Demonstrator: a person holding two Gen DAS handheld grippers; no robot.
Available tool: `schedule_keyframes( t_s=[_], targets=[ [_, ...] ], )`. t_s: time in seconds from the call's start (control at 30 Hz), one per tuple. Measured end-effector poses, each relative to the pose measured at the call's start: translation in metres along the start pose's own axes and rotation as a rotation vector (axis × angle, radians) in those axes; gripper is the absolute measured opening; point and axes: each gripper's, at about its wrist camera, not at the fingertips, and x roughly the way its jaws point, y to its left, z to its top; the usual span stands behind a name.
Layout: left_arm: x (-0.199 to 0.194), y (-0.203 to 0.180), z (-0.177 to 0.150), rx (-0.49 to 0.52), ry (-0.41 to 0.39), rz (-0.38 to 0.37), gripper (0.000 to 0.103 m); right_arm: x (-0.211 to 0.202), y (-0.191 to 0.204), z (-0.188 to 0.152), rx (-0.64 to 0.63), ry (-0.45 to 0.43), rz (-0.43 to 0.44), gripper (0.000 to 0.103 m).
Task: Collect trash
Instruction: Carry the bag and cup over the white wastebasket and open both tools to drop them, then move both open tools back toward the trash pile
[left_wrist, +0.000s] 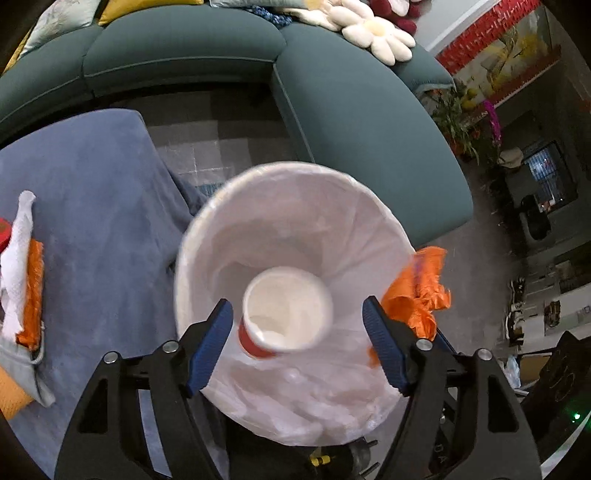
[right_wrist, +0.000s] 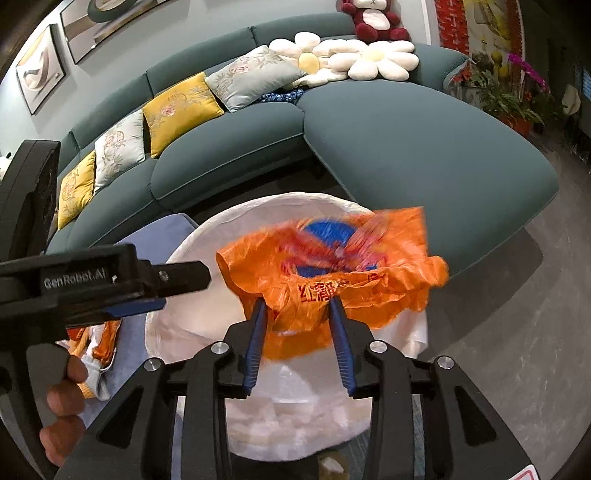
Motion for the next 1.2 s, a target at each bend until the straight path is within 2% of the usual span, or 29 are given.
schedule_keyframes(
  t_s=[0.07,0.17,0.3,0.47,0.6,0.9,1.03,1.13,1.2],
  targets=[
    [-0.006,0.006,0.0,-0.009,-0.012,0.01,0.081,0.002,0.006,0.0,-0.008,0.003,0.008,0.045],
    [-0.019,0.019,-0.002,-0.021,-0.049,0.039,0.082,-0.001,0.012,-0.001,-0.006,-0.012,0.008,0.052],
    [-0.039,0.036,-0.011,-0.043,-0.101,0.103,0.082,-0.008,0.019,0.001,0.01,-0.021,0.027,0.054],
    [-0.075,0.059,-0.033,-0.035,-0.176,0.252,0.082,-0.026,0.049,-0.003,-0.019,-0.045,0.052,0.059],
    [-0.103,0.09,-0.054,-0.054,-0.217,0.342,0.088,-0.037,0.085,-0.012,-0.087,-0.053,0.062,0.061],
    [-0.156,0.178,-0.104,-0.214,-0.24,0.457,0.088,-0.043,0.163,-0.046,-0.197,-0.011,0.122,0.064],
    [-0.167,0.223,-0.13,-0.317,-0.214,0.49,0.088,-0.036,0.192,-0.066,-0.221,0.032,0.15,0.064],
    [-0.164,0.248,-0.141,-0.369,-0.18,0.488,0.088,-0.024,0.215,-0.083,-0.246,0.077,0.172,0.064],
    [-0.161,0.258,-0.149,-0.395,-0.17,0.46,0.088,-0.017,0.227,-0.09,-0.266,0.097,0.177,0.064]
  ],
)
